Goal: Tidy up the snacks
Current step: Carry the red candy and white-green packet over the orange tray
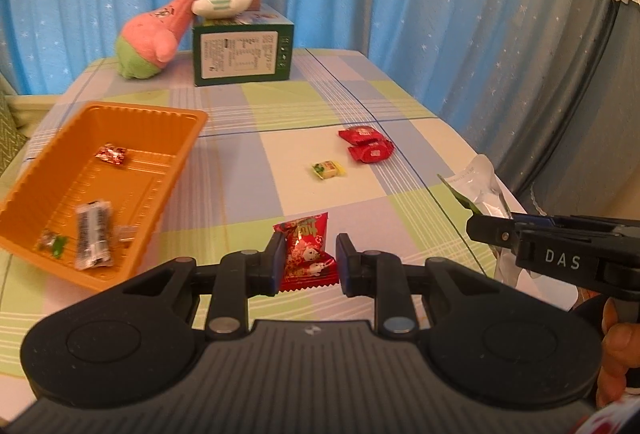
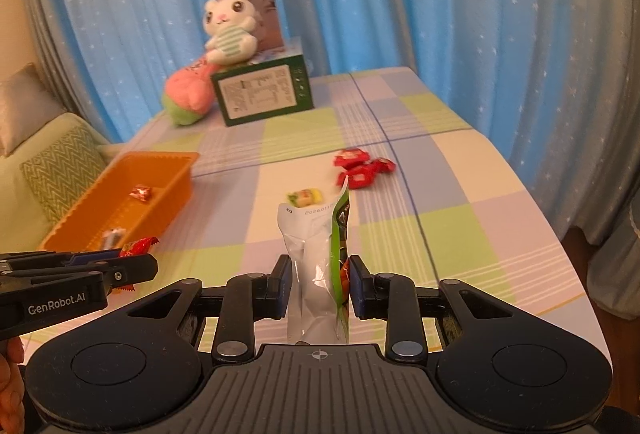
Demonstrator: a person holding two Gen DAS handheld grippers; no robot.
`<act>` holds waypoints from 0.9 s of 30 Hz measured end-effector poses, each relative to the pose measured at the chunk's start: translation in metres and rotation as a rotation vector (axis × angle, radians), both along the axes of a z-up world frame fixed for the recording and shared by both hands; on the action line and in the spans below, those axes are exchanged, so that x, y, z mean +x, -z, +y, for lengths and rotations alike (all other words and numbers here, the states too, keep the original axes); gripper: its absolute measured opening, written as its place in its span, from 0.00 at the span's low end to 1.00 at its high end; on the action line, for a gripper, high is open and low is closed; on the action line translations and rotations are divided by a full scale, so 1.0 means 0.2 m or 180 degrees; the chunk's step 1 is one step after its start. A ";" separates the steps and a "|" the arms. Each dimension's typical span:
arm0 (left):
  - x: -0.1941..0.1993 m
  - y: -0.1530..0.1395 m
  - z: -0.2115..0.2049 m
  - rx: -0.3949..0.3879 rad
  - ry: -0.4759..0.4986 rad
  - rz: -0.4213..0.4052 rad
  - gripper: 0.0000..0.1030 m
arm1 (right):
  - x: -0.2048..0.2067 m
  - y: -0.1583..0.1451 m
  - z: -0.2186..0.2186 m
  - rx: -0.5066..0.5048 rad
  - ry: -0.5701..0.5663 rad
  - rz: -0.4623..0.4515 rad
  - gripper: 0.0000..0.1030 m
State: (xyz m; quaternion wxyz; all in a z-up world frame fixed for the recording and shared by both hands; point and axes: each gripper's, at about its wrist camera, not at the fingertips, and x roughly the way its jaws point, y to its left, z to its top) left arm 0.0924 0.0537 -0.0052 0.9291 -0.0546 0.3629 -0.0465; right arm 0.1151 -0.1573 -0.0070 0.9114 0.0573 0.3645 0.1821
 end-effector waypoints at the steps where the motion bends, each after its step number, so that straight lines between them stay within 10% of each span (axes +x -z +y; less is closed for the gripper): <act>1: -0.01 -0.01 0.01 0.0003 -0.0012 -0.0006 0.23 | -0.01 -0.01 0.01 0.0001 -0.0022 -0.0012 0.29; 27: -0.19 -0.07 0.37 0.0054 -0.0514 -0.0030 0.23 | -0.06 -0.05 0.42 0.0036 -0.0644 -0.0069 0.29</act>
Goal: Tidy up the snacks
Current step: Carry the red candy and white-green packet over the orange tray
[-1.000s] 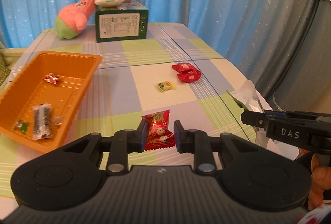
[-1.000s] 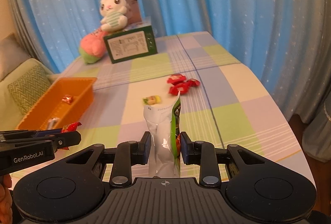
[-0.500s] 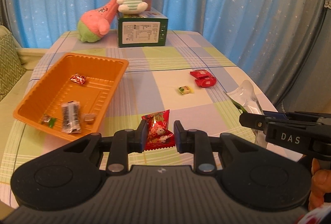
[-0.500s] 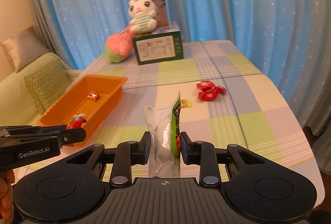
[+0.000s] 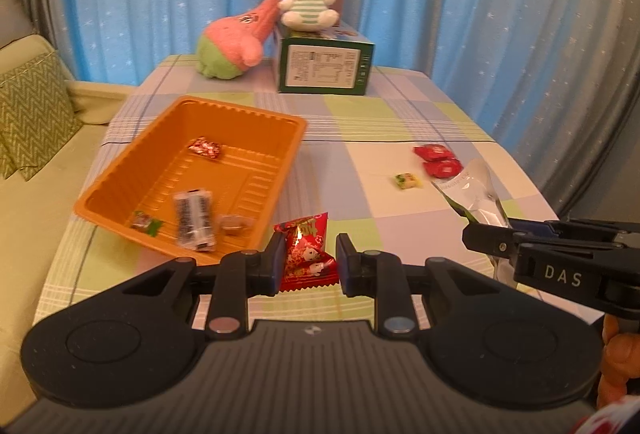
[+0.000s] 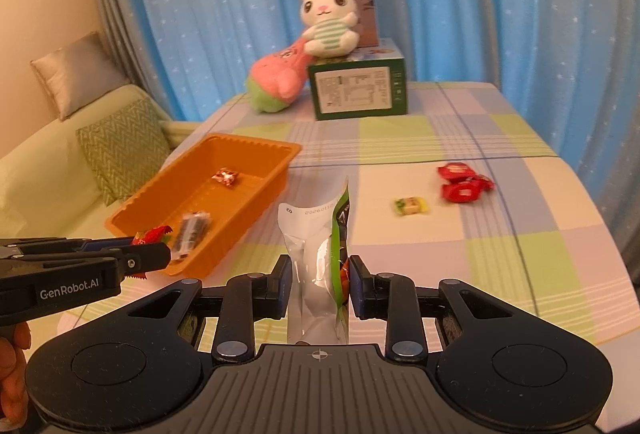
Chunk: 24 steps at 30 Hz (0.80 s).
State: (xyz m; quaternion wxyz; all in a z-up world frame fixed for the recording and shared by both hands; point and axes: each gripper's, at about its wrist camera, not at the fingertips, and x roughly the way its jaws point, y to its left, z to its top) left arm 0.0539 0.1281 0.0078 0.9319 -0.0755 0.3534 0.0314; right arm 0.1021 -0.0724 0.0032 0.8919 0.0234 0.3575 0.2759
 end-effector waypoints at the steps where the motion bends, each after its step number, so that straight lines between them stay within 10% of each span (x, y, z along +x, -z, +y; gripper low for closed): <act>1: 0.00 0.00 0.02 -0.0001 -0.0026 0.0005 0.23 | 0.00 0.00 0.02 -0.0004 -0.0031 0.0001 0.29; 24: 0.22 0.06 0.50 0.0138 -0.0321 0.0120 0.23 | 0.28 0.07 0.59 0.0054 -0.0506 0.0135 0.29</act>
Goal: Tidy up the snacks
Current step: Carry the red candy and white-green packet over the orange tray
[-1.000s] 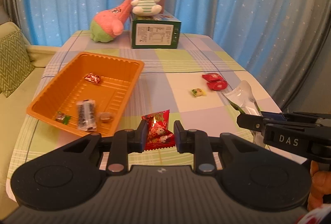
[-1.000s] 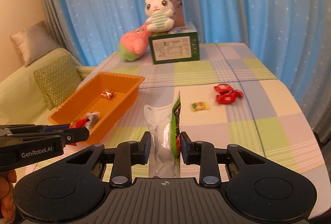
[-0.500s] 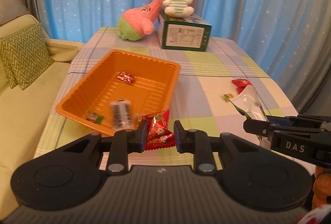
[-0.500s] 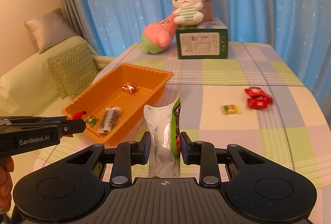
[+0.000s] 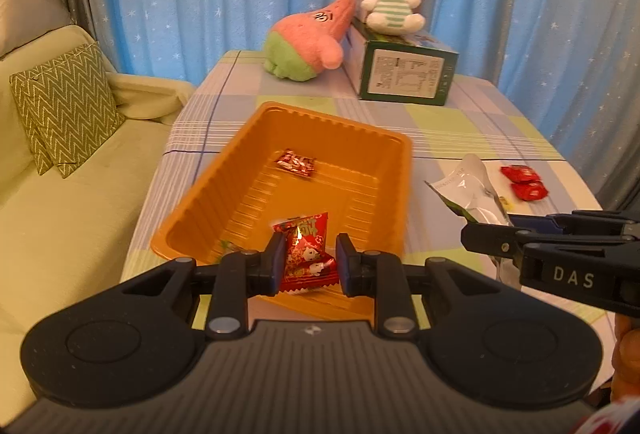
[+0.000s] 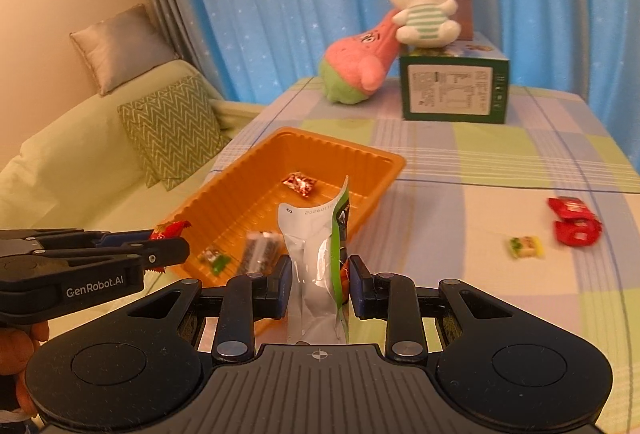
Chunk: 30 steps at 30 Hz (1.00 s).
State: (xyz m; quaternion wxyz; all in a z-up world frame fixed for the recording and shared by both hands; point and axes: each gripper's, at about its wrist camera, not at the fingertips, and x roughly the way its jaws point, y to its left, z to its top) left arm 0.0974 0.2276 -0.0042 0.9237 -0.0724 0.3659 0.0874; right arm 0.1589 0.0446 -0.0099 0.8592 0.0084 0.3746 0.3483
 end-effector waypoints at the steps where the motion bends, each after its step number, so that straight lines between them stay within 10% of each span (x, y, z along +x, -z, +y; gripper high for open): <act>1: 0.01 0.01 0.03 -0.0001 -0.0008 0.0010 0.23 | 0.02 0.01 0.03 -0.0005 -0.0018 0.0014 0.29; 30: 0.29 0.20 0.25 0.0001 -0.0043 0.0234 0.35 | 0.32 0.20 0.30 0.0013 -0.0055 0.0264 0.29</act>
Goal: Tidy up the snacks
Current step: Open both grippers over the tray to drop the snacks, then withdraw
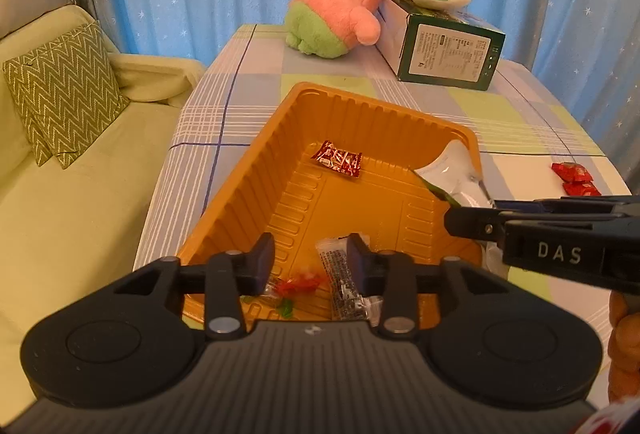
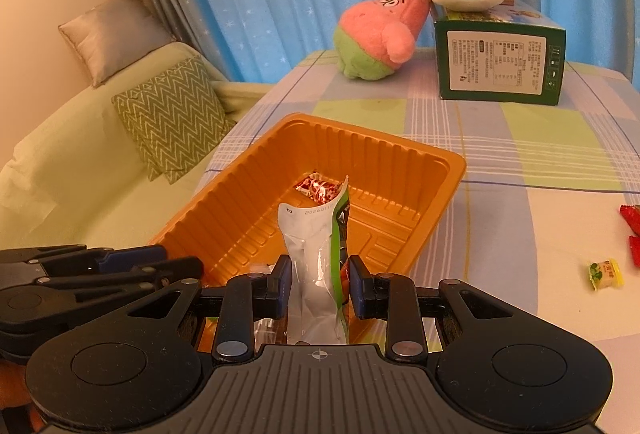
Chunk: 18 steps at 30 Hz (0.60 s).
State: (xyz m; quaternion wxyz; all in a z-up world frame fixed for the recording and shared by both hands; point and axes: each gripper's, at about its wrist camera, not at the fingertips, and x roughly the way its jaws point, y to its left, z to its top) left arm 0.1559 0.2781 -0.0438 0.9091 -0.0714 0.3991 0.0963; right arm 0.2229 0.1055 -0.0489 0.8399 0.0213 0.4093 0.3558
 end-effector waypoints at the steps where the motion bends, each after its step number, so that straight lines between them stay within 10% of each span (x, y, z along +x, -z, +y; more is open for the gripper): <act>1: 0.00 0.00 0.00 -0.0001 -0.0012 0.0005 0.36 | 0.00 0.00 0.00 0.0004 0.0003 0.0005 0.29; 18: -0.14 -0.06 0.05 -0.0032 -0.0242 -0.0124 0.58 | 0.05 0.01 0.03 0.0395 -0.0078 0.0346 0.30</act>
